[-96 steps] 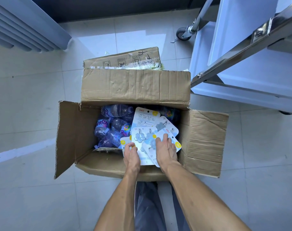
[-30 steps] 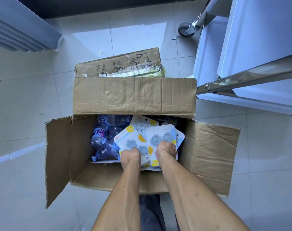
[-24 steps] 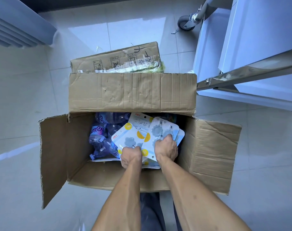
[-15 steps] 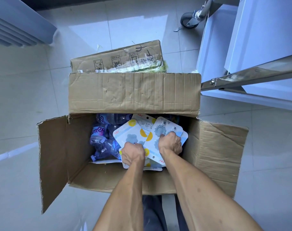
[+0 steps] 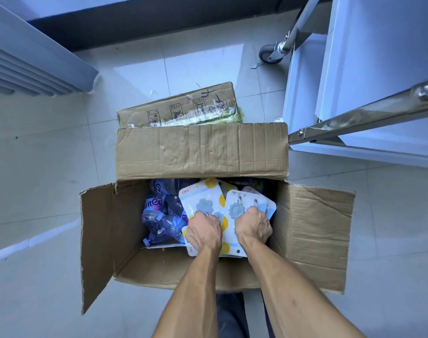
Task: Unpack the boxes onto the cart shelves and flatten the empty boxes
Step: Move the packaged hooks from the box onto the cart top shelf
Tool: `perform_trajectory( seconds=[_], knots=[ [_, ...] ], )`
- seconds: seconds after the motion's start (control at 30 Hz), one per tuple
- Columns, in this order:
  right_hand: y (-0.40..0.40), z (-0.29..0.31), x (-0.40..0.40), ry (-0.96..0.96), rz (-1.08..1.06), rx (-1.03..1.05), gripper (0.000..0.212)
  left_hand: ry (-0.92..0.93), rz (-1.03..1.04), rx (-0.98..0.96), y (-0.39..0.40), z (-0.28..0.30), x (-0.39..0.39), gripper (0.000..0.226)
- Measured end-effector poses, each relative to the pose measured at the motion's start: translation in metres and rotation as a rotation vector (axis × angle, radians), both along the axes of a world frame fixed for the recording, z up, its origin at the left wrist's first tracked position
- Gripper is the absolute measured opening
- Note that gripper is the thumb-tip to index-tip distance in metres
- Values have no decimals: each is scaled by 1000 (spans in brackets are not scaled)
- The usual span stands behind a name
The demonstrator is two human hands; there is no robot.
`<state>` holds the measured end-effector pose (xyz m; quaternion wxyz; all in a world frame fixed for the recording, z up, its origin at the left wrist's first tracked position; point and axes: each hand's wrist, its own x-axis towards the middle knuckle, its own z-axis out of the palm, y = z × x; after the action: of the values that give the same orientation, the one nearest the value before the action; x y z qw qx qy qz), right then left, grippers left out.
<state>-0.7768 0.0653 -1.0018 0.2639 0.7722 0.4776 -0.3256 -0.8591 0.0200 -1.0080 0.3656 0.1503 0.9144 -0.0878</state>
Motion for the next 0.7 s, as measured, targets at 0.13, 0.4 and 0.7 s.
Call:
perform_trajectory(
  seconds=[0.13, 0.4, 0.7],
  knots=[
    [-2, 41, 2, 3, 20, -7, 16, -40, -10, -51, -9, 43, 3, 27],
    [42, 224, 43, 46, -60, 137, 21, -98, -75, -47, 32, 227, 4, 26],
    [72, 407, 150, 38, -175, 284, 29, -56, -422, 163, 92, 428, 125, 28]
  ],
)
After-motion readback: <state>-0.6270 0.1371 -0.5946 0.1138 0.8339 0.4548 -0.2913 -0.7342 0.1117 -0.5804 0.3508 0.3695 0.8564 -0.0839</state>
